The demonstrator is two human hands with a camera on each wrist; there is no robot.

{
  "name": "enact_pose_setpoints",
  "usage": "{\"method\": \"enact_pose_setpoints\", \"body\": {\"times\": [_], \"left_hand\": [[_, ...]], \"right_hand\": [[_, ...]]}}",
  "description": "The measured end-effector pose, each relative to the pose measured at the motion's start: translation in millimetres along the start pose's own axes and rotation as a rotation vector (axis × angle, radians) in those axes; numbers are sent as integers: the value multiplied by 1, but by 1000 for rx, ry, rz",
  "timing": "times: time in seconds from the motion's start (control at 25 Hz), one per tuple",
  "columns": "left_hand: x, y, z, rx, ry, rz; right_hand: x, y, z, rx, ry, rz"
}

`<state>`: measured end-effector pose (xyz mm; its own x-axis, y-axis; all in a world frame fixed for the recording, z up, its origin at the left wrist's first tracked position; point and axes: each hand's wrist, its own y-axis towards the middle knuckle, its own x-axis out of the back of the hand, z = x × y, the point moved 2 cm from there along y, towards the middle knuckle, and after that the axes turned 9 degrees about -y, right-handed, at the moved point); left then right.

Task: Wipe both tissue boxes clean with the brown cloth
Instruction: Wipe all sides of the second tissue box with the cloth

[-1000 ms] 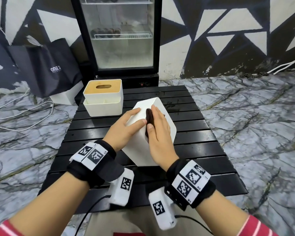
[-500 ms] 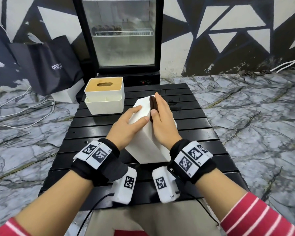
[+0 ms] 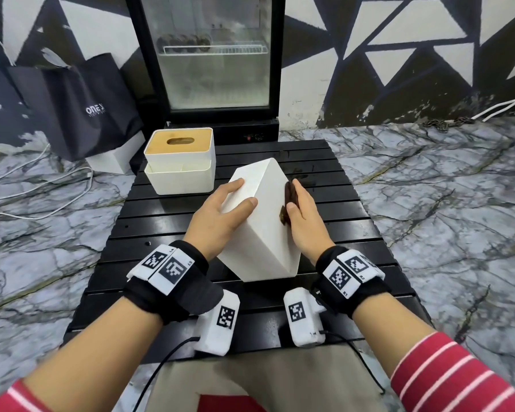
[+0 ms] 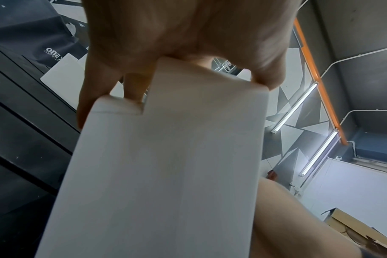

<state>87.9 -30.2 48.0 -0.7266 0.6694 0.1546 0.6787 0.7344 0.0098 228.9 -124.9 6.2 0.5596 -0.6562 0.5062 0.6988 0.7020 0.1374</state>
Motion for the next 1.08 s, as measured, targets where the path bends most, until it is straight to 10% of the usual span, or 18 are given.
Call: {"method": "enact_pose_setpoints", "body": {"times": [1.08], "left_hand": [[-2, -2, -10, -5, -8, -82]], "right_hand": [[-7, -48, 13, -99, 62, 2]]}}
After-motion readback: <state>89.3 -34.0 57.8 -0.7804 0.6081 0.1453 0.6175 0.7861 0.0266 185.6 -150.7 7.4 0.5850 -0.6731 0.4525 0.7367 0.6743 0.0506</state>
